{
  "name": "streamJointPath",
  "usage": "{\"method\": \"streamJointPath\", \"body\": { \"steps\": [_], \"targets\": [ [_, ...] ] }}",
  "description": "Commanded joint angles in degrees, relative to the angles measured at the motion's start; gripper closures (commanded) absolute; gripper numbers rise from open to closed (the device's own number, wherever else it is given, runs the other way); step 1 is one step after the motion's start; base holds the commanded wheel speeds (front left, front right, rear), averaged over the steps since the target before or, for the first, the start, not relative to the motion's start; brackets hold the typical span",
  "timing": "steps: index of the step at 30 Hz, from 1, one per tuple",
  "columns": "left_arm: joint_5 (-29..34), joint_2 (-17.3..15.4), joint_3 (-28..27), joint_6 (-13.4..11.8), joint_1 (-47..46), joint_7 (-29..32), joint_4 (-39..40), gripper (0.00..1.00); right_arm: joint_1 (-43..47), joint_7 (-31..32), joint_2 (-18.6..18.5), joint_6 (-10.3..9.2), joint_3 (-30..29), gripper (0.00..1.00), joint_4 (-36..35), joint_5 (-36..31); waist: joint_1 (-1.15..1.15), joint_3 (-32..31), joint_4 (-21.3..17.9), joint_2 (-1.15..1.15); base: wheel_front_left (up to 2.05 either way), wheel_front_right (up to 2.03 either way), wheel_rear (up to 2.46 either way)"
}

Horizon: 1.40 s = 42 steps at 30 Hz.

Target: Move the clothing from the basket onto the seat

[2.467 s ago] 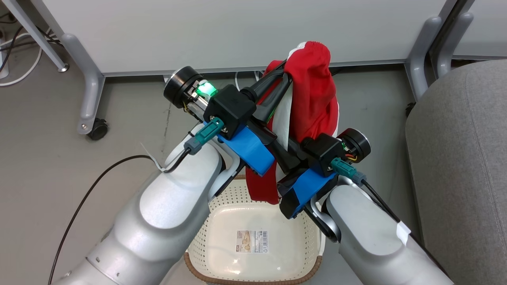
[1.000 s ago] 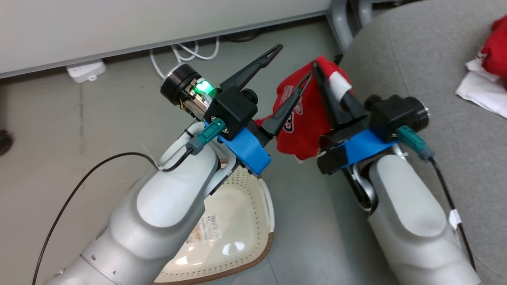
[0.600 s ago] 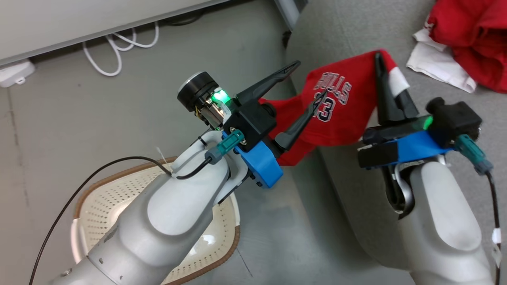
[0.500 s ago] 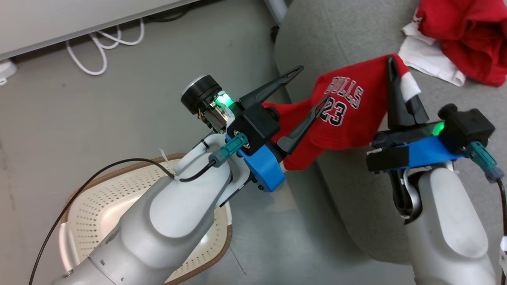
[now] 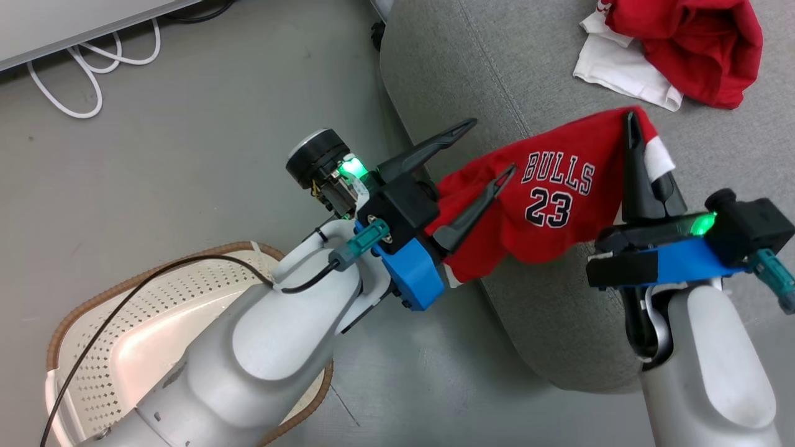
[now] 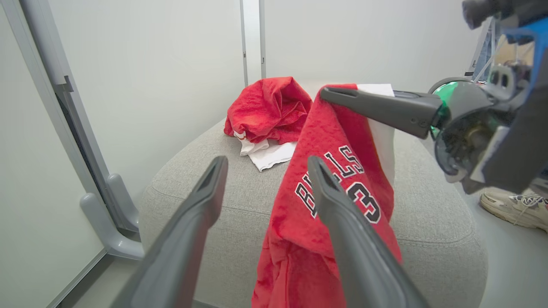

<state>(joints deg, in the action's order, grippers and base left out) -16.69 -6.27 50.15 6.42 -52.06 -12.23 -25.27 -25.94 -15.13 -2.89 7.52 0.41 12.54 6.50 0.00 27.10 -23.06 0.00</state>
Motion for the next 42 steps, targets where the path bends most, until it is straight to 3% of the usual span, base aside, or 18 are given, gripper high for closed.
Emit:
{"method": "streamJointPath", "body": {
  "steps": [1,8,12,17,20,25,29,33,42],
  "targets": [
    [-0.3,-0.5,-0.4,-0.3,0.7,-0.3,0.3,0.00,-1.2,0.0,0.0,-0.06,0.1,1.00,-0.7,0.2,0.00,-0.1,0.0,0.00,0.00,0.00,0.00],
    [-0.5,-2.0,-1.3,-1.5,0.1,-0.5,1.8,0.00,-9.5,0.0,0.0,-0.06,-2.5,1.00,-3.7,-3.4,0.00,1.4,1.8,0.00,0.00,0.00,0.00],
    [-0.3,-3.3,-1.8,-2.1,-0.9,0.1,3.4,0.00,-17.7,0.0,-2.7,-0.06,-6.5,1.00,-6.7,-6.1,0.00,4.2,2.8,0.00,0.00,0.00,0.00],
    [0.3,-4.8,-2.0,-2.3,-2.4,1.1,5.6,0.00,-28.2,0.0,-9.0,-0.06,-12.7,1.00,-9.6,-7.9,0.00,8.9,4.0,0.00,0.00,0.00,0.00],
    [0.7,-5.3,-1.8,-2.2,-3.3,1.6,6.8,0.00,-33.6,0.0,-15.1,-0.07,-17.9,1.00,-8.5,-7.6,0.00,11.8,4.9,0.00,0.00,0.00,0.00],
    [1.2,-6.2,-1.7,-2.2,-4.8,2.3,8.4,0.00,-38.3,0.0,-25.3,-0.06,-24.9,1.00,-2.1,-5.9,0.00,16.2,5.7,0.00,0.00,0.00,0.00],
    [1.7,-6.8,-1.2,-1.8,-6.5,3.1,9.5,0.00,-37.6,0.0,-29.8,-0.06,-28.5,1.00,4.3,-6.5,0.00,19.7,6.2,0.00,0.00,0.00,0.00],
    [2.2,-6.9,-0.9,-1.6,-8.1,3.5,10.2,0.00,-34.9,0.0,-29.0,-0.06,-30.0,1.00,9.6,-8.0,0.00,22.3,6.9,0.00,0.00,0.00,0.00],
    [2.0,-6.9,-0.7,-1.8,-9.3,3.0,9.8,0.00,-30.5,0.0,-22.2,-0.06,-32.2,1.00,17.7,-9.7,0.00,23.9,8.3,0.00,0.00,0.00,0.00]
  ]
}}
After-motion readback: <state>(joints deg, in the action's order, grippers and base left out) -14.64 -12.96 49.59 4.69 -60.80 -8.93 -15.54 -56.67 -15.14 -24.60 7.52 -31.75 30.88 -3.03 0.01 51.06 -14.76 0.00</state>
